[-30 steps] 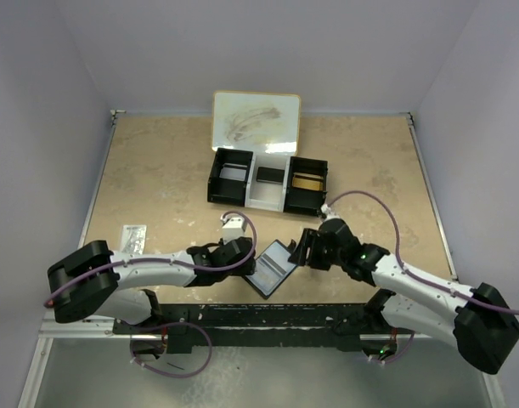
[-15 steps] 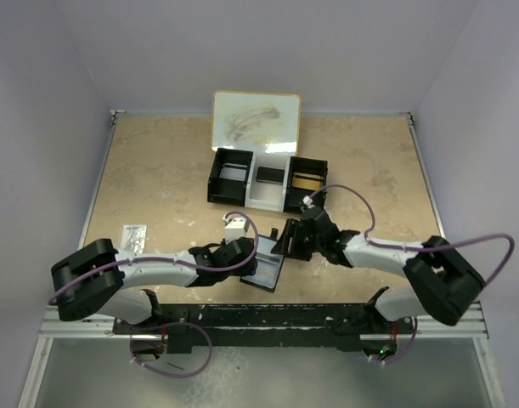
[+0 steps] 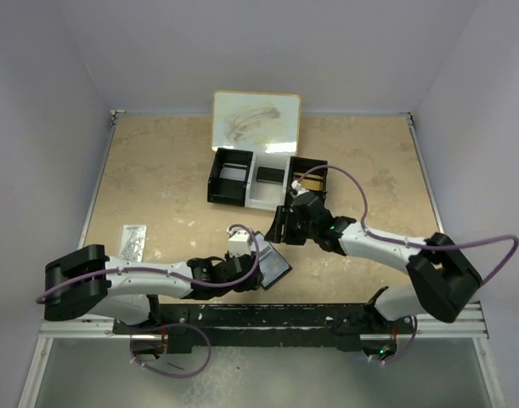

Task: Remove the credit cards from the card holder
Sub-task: Remove the credit card from the card holder.

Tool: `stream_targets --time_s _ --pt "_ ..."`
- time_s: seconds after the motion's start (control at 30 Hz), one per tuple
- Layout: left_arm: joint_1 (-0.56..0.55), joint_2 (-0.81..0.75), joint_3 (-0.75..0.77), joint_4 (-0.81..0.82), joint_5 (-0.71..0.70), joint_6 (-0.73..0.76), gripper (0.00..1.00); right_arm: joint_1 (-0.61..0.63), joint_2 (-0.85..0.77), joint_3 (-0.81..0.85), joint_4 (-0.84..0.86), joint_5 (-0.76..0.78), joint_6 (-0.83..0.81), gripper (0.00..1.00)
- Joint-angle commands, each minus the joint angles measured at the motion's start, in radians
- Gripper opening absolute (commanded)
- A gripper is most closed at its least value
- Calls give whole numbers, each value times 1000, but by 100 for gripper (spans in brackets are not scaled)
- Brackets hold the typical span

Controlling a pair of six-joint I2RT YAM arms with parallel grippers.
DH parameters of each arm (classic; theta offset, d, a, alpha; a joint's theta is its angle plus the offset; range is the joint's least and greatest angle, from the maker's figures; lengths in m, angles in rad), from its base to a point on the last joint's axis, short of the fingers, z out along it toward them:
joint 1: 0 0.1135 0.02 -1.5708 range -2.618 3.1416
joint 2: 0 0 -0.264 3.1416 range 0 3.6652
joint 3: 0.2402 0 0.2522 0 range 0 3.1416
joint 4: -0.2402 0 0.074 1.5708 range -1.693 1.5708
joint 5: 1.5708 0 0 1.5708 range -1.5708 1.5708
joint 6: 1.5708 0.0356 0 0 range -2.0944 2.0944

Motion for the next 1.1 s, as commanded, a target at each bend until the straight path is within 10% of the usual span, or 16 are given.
stream_targets --time_s 0.0,0.27,0.6,1.07 --pt "-3 -98 48 -107 -162 -8 39 1 -152 -52 2 76 12 55" --pt "196 -129 69 -120 -54 170 29 54 -175 -280 476 -33 299 41" --pt "352 -3 148 22 166 362 31 126 -103 -338 610 71 455 37" --pt "387 162 153 12 116 397 24 129 81 -352 660 47 507 34"
